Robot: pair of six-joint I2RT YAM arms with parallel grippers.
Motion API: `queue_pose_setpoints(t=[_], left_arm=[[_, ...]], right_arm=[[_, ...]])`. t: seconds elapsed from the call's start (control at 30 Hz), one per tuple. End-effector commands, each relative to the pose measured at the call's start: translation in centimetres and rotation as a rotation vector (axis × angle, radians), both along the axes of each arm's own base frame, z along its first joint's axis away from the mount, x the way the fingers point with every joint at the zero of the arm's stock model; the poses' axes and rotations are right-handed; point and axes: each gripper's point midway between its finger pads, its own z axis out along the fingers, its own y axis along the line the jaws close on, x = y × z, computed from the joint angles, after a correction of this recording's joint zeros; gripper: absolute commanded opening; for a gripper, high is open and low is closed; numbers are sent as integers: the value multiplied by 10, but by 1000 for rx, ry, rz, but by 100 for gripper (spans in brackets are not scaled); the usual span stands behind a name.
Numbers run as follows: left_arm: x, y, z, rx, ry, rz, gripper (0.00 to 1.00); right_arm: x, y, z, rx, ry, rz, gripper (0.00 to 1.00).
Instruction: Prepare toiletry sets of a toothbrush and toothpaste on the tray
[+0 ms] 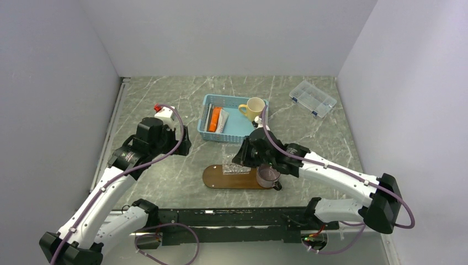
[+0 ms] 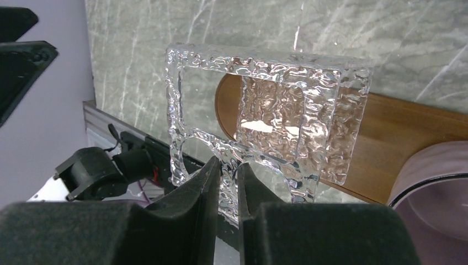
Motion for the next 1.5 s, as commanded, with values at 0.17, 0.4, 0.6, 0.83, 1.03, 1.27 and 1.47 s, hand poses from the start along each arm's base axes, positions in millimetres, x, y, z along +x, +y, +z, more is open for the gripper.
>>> queue_pose_setpoints(t=[0.17, 0.4, 0.6, 0.83, 1.03, 1.27, 1.47], left_arm=[[3, 2, 4, -1, -19, 8, 99], [3, 2, 4, -2, -21, 7, 99], [3, 1, 4, 0, -18, 7, 99], [3, 1, 4, -1, -19, 8, 99], [4, 1, 3, -1, -16, 7, 99], [4, 1, 3, -1, -15, 5, 99], [4, -1, 2, -3, -10, 1, 99]], right_arm=[[0, -2, 3, 66, -20, -90, 0], [-4, -8, -14, 44, 4, -116, 0], [-8, -8, -21, 43, 16, -113, 0], [-11, -10, -30, 43, 26, -113, 0], [-12, -9, -31, 33, 27, -104, 0], [-15, -9, -34, 38, 37, -91, 0], [-20, -8, -37, 38, 42, -66, 0]])
